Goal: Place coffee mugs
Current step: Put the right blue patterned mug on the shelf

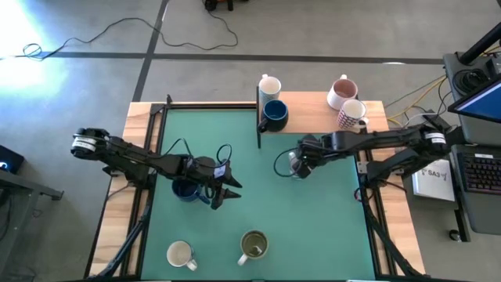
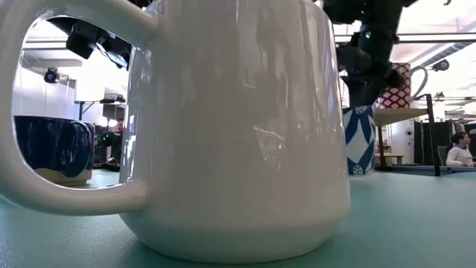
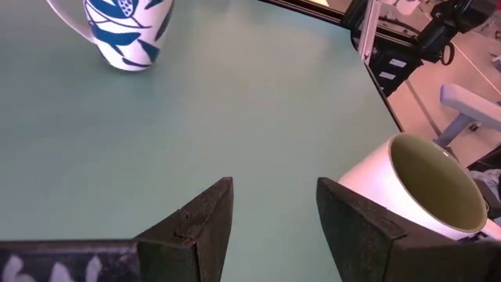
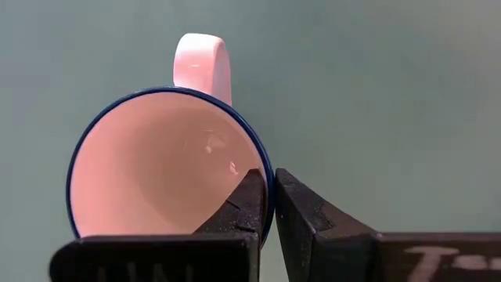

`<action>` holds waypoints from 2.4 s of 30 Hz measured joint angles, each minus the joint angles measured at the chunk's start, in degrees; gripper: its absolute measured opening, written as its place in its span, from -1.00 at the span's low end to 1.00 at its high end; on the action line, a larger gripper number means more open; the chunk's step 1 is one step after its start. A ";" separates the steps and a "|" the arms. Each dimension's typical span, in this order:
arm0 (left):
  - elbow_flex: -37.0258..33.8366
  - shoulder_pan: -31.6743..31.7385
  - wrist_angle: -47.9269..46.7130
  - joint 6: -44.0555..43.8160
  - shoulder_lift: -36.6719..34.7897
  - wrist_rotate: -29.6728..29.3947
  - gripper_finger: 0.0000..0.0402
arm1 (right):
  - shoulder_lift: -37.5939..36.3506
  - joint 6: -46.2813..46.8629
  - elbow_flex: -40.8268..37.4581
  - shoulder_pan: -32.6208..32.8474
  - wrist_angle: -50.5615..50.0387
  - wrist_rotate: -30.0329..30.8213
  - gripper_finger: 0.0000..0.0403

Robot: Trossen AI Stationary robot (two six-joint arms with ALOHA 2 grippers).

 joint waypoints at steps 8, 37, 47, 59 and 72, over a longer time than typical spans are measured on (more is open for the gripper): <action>0.00 -0.02 -0.09 0.00 0.00 -2.75 -0.16 | -1.66 -2.44 -4.14 -0.71 3.24 -0.04 -0.94; 0.00 -0.02 -0.20 0.02 0.00 -2.73 -0.16 | 0.53 -11.94 -0.02 -3.37 2.13 -0.06 -0.82; 0.00 -0.02 -0.20 0.04 0.00 -2.73 -0.16 | 3.60 -12.93 -0.07 -4.67 1.30 0.46 -0.83; 0.00 -0.02 -0.20 0.04 0.00 -2.73 -0.16 | 2.09 -14.47 0.86 -4.56 0.12 -1.93 -0.93; 0.00 0.01 -0.20 0.04 0.00 -2.72 -0.16 | -4.72 -16.87 10.83 -4.91 -8.59 -3.57 -0.93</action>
